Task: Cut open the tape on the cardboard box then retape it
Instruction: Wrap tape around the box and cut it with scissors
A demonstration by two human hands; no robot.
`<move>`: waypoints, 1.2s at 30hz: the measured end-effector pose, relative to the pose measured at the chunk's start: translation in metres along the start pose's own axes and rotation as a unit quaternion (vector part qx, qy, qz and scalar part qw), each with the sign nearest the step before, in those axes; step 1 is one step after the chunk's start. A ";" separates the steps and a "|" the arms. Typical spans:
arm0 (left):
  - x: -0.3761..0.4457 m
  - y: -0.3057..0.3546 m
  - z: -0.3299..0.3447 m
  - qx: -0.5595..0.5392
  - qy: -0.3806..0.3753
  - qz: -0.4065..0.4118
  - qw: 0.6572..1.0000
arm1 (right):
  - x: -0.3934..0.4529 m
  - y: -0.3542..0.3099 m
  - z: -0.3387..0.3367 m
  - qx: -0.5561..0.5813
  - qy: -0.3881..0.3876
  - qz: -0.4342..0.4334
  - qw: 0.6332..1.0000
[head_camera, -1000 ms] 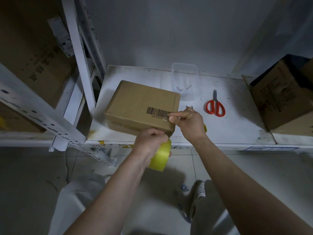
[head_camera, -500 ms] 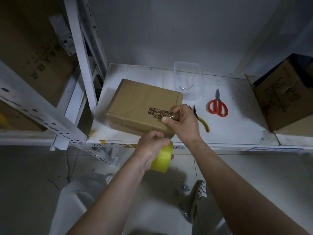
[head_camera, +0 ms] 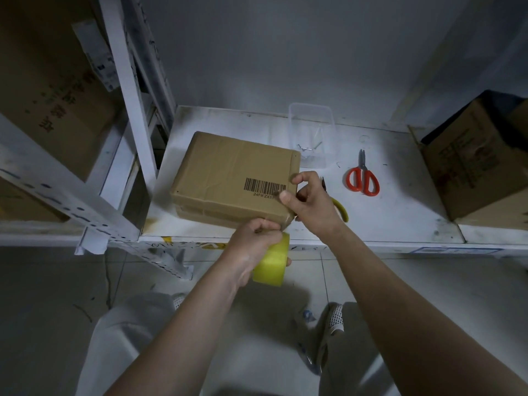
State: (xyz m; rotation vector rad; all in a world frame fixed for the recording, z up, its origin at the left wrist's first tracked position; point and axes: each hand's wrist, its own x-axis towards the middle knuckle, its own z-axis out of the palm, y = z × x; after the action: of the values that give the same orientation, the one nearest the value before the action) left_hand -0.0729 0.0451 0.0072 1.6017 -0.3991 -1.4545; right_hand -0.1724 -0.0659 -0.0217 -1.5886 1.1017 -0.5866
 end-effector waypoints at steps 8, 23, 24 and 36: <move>0.001 -0.007 0.001 -0.030 -0.002 -0.010 0.999 | 0.004 0.003 0.007 -0.027 0.024 -0.019 0.999; 0.008 -0.014 0.001 -0.047 -0.006 -0.032 0.998 | -0.012 0.007 0.006 -0.092 0.008 -0.057 0.994; 0.009 -0.014 0.001 -0.038 -0.008 -0.029 0.999 | -0.012 0.006 0.005 -0.107 0.010 -0.057 0.993; 0.014 -0.018 -0.004 -0.024 -0.035 -0.002 0.999 | -0.013 0.017 0.013 -0.164 0.009 -0.101 0.981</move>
State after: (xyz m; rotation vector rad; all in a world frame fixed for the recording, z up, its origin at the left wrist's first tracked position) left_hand -0.0717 0.0461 -0.0154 1.5178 -0.3978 -1.5156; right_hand -0.1739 -0.0480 -0.0398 -2.0015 1.0981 -0.5739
